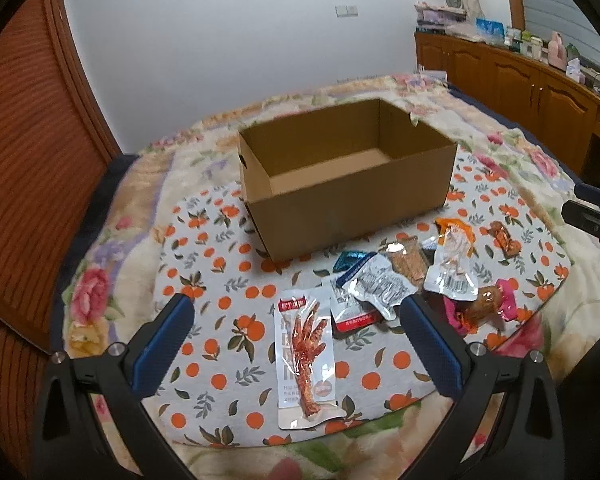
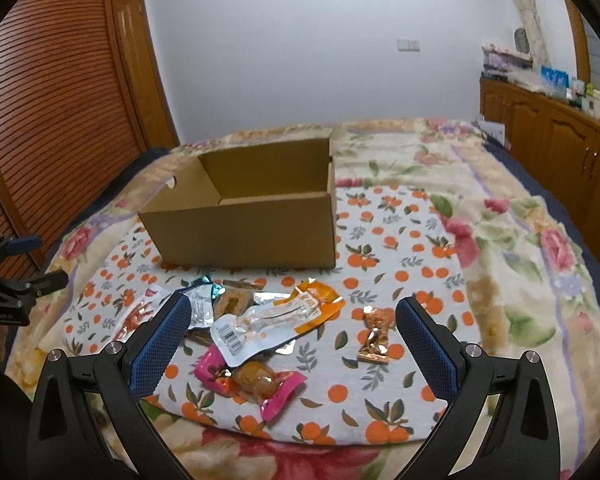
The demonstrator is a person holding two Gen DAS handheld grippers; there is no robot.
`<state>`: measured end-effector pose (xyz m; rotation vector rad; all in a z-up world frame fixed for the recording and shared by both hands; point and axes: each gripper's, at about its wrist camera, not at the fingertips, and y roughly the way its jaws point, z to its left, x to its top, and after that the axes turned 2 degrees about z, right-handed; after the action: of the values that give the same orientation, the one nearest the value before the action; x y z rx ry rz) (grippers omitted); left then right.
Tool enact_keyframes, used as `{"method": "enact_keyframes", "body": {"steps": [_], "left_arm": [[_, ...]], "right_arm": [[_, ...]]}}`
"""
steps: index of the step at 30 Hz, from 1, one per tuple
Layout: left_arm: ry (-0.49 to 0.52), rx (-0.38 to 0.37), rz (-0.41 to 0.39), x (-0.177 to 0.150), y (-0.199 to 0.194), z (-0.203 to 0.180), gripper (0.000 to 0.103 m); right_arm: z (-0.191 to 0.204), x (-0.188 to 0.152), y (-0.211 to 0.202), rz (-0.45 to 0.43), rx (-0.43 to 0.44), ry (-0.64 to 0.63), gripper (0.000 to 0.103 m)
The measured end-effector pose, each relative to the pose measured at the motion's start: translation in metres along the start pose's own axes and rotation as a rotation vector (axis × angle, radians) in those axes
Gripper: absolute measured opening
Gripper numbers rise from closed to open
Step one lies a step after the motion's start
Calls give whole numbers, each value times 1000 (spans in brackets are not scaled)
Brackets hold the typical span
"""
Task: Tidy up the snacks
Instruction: 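Grasp the chicken-feet packet with the left tool while the right tool grasps the orange-white packet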
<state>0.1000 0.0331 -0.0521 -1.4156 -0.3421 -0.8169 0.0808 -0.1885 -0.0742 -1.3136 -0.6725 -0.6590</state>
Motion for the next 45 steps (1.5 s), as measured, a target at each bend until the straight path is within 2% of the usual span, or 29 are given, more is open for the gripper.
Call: {"method": "enact_keyframes", "body": {"steps": [10, 13, 15, 19, 23, 34, 38, 40, 41, 45], "left_arm": [[-109, -120, 169, -2, 62, 26, 102], [-131, -148, 238, -8, 84, 31, 98], [-134, -161, 286, -12, 99, 31, 95], [-134, -198, 372, -20, 122, 26, 95], [-120, -190, 451, -29, 143, 19, 95], [-88, -181, 551, -43, 177, 12, 95], [-50, -178, 534, -46, 178, 7, 93], [-41, -185, 511, -45, 174, 8, 82], [-44, -185, 498, -44, 172, 10, 68], [-82, -223, 498, -41, 175, 13, 65]], "right_arm": [[5, 1, 57, 98, 14, -21, 103], [6, -2, 73, 135, 18, -27, 103], [6, -6, 82, 160, 16, -37, 101], [6, -11, 95, 201, 30, -36, 100], [5, -12, 105, 216, 44, -27, 100], [-6, -15, 132, 296, 138, 100, 100], [-8, -13, 138, 300, 145, 120, 100], [-8, -12, 140, 299, 147, 118, 100], [-8, -12, 142, 301, 148, 117, 100], [-10, -16, 149, 326, 149, 122, 100]]}}
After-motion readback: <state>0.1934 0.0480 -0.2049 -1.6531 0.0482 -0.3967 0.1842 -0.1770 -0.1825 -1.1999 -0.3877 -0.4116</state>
